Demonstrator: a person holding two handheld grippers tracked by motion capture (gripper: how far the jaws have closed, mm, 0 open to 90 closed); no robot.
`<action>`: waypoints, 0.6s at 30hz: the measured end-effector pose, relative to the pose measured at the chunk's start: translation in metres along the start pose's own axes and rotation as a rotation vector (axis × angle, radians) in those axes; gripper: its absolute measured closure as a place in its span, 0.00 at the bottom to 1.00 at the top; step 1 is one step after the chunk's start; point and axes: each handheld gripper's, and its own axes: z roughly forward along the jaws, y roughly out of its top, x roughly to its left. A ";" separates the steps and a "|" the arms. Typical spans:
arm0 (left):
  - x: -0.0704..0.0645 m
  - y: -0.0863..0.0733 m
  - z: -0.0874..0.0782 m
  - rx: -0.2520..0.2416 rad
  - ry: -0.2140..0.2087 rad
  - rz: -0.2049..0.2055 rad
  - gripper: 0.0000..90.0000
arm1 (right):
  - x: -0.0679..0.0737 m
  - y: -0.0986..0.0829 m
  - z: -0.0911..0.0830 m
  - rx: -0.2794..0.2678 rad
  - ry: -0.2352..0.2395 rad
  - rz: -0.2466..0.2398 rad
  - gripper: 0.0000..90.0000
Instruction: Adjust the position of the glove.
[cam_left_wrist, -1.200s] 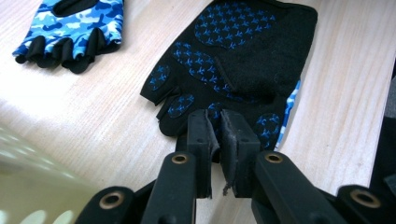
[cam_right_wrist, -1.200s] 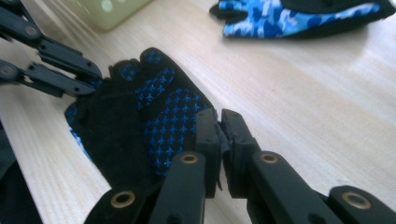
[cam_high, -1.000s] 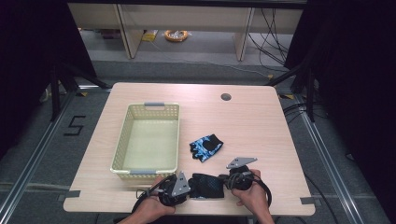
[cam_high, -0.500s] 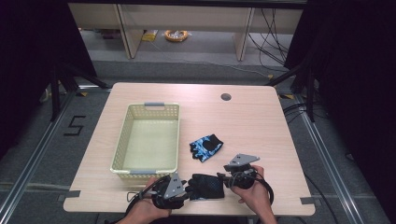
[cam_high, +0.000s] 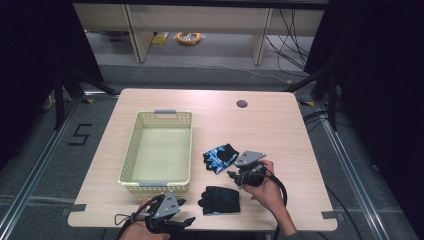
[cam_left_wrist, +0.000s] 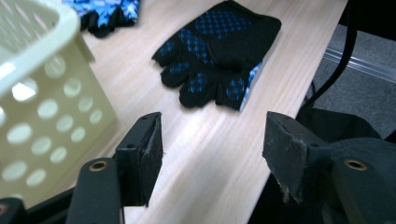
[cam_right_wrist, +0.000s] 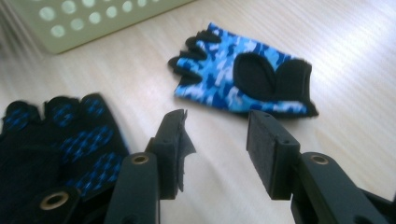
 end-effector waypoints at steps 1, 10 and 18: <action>-0.001 -0.005 -0.001 0.000 -0.002 -0.024 0.41 | -0.003 0.002 0.003 0.003 0.011 -0.002 0.65; 0.003 -0.016 -0.008 -0.037 0.004 -0.047 0.34 | -0.012 0.015 0.038 0.026 0.024 -0.019 0.65; 0.007 -0.018 -0.006 -0.011 0.019 -0.051 0.33 | -0.016 0.021 0.053 0.042 0.039 -0.039 0.64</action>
